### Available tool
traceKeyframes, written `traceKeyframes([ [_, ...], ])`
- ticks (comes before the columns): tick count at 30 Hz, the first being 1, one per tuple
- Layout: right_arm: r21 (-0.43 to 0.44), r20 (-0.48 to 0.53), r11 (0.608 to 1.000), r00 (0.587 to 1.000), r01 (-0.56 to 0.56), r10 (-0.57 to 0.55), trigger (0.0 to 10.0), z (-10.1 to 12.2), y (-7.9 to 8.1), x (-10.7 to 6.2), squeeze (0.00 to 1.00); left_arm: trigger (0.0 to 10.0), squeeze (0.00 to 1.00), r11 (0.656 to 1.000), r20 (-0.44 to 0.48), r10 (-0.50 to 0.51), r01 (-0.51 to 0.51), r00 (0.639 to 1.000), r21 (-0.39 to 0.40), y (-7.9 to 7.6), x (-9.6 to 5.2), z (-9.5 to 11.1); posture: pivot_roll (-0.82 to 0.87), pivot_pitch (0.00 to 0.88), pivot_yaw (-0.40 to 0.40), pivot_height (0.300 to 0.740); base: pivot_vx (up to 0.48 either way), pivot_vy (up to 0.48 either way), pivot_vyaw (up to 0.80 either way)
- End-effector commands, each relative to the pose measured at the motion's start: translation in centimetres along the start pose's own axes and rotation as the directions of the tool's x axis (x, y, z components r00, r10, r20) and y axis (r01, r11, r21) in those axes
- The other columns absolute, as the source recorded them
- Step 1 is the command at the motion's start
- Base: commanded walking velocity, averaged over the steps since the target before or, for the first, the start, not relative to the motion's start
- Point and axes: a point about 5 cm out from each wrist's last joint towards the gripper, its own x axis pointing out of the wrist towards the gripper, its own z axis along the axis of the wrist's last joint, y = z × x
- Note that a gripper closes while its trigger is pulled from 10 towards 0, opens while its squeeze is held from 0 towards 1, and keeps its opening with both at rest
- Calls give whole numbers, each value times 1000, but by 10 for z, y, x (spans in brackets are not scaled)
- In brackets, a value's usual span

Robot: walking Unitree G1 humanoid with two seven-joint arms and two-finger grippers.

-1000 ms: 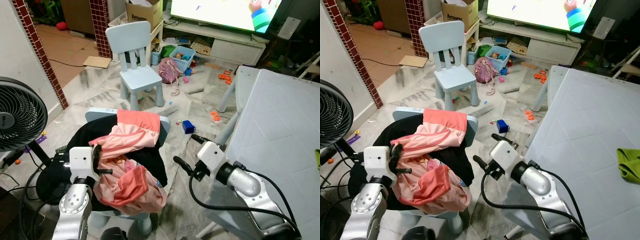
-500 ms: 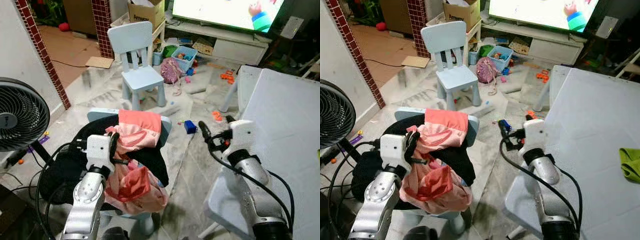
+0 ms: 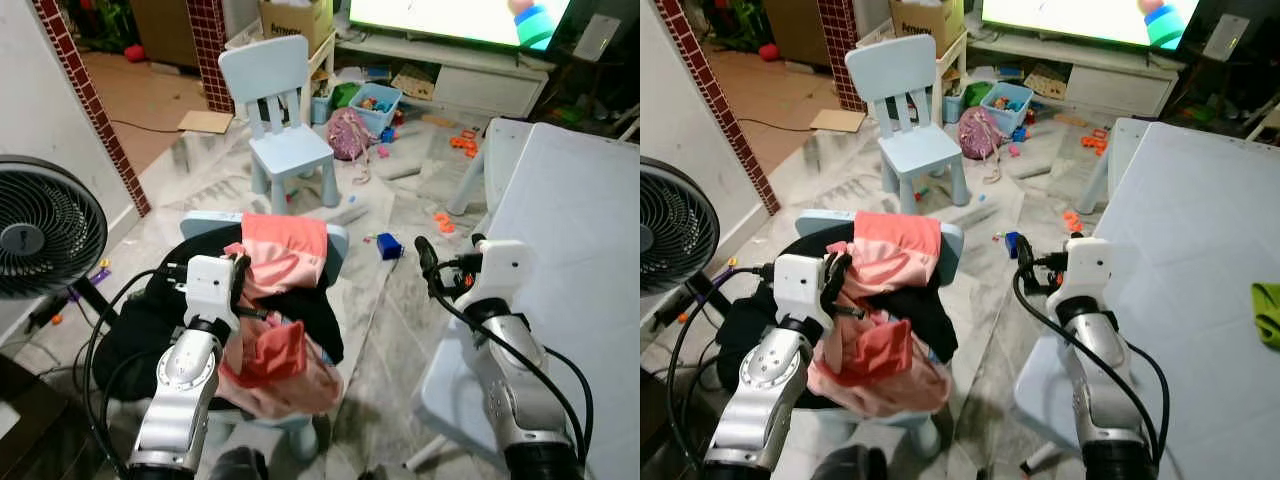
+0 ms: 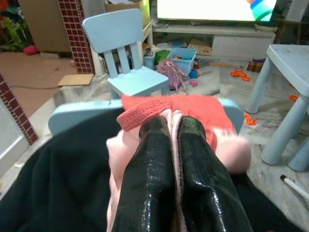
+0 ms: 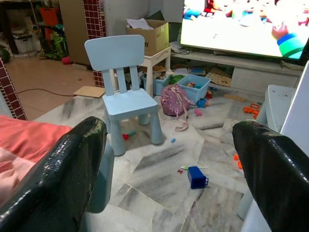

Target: Hang hanger

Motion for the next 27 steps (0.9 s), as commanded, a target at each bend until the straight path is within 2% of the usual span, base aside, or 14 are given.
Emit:
traceKeyframes([
  [1, 19, -13, 999, 999, 30, -29, 10000, -1, -5, 1, 0, 10000, 0, 1000, 16, -3, 3, 1000, 15, 2, 1, 6, 9, 0, -9, 740, -337, 0, 0],
  [14, 11, -25, 999, 999, 46, -45, 10000, -2, -7, 3, 0, 10000, 0, 999, 23, -43, 42, 999, 34, -2, 6, 10, 3, 0, -5, 740, -336, 0, 0],
  [27, 29, -33, 997, 996, 78, -77, 10000, -5, -13, 2, 0, 10000, 0, 997, 39, -71, 71, 997, 13, -11, 10, 16, -3, 0, -11, 740, -303, 0, 0],
])
